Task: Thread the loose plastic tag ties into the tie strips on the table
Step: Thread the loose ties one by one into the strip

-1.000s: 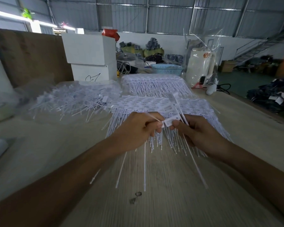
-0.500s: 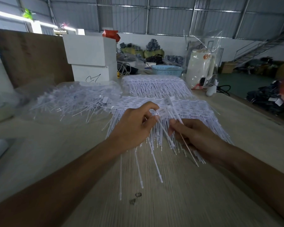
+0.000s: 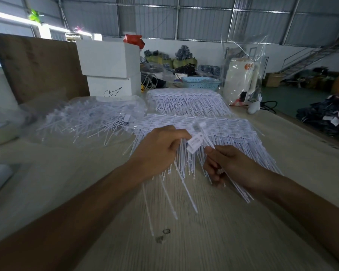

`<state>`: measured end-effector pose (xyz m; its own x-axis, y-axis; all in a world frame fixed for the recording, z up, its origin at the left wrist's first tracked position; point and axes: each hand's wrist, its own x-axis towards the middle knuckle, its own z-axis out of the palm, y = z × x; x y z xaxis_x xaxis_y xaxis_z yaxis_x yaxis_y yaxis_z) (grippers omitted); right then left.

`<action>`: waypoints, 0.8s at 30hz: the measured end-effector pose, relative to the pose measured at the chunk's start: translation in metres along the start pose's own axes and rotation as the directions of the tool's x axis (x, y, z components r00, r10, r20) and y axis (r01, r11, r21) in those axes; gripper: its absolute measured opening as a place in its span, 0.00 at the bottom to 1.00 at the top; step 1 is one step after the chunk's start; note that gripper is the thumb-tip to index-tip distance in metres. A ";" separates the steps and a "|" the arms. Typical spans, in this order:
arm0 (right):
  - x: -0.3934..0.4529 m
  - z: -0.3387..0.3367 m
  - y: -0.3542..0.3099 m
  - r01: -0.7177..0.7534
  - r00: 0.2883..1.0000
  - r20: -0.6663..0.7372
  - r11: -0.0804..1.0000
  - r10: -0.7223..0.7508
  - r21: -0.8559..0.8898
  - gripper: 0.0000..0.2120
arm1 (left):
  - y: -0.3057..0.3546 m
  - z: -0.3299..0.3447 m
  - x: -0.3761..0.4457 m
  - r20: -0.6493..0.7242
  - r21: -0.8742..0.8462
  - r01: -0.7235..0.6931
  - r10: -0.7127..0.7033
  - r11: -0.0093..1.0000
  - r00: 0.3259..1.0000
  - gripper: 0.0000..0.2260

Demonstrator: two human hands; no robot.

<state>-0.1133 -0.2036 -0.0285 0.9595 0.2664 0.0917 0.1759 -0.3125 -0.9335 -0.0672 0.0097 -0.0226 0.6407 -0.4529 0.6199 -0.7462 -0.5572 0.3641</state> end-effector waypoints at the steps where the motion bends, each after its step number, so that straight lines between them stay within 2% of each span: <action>1: -0.001 -0.002 0.000 -0.009 1.000 0.004 1.000 0.008 0.016 0.21 | -0.003 -0.002 0.000 0.023 0.064 -0.012 0.011 0.998 1.000 0.17; 4: -0.002 -0.009 -0.003 -0.052 0.999 0.000 0.999 0.052 0.003 0.20 | -0.010 -0.006 0.000 0.034 0.110 0.004 -0.008 0.994 0.999 0.16; 7: 0.000 -0.011 -0.003 -0.063 0.997 -0.041 0.996 0.066 0.059 0.19 | -0.008 -0.004 -0.001 0.035 0.006 0.062 -0.063 0.998 0.997 0.14; 9: 0.001 -0.008 -0.003 -0.074 0.994 -0.072 0.991 0.082 0.109 0.18 | -0.002 0.000 -0.001 -0.011 -0.073 0.082 -0.083 0.994 0.997 0.13; 13: -0.001 0.000 -0.007 -0.076 0.995 -0.054 0.977 0.089 0.201 0.16 | 0.015 0.011 -0.001 -0.069 -0.166 0.021 -0.033 0.986 0.997 0.10; 16: -0.002 0.005 -0.008 -0.051 0.997 -0.046 0.971 0.064 0.233 0.16 | 0.021 0.015 -0.002 -0.072 -0.194 0.000 -0.015 0.981 0.997 0.08; 19: -0.002 0.003 -0.008 -0.042 0.994 -0.085 0.967 0.065 0.250 0.13 | 0.019 0.012 -0.001 -0.041 -0.243 -0.016 0.006 0.970 0.999 0.05; 22: 0.000 -0.001 -0.007 -0.056 0.982 -0.154 0.953 0.105 0.297 0.10 | 0.015 0.005 -0.003 0.042 -0.244 0.001 0.009 0.970 0.999 0.14; 24: 0.001 -0.002 -0.007 -0.056 0.970 -0.208 0.945 0.129 0.322 0.11 | 0.014 0.004 -0.005 0.118 -0.174 0.031 -0.011 0.984 0.993 0.18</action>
<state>-0.1134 -0.2029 -0.0208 0.9988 0.0283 0.0407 0.0412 -0.0165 -0.9990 -0.0800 0.0019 -0.0236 0.6656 -0.5259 0.5296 -0.7458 -0.4413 0.4990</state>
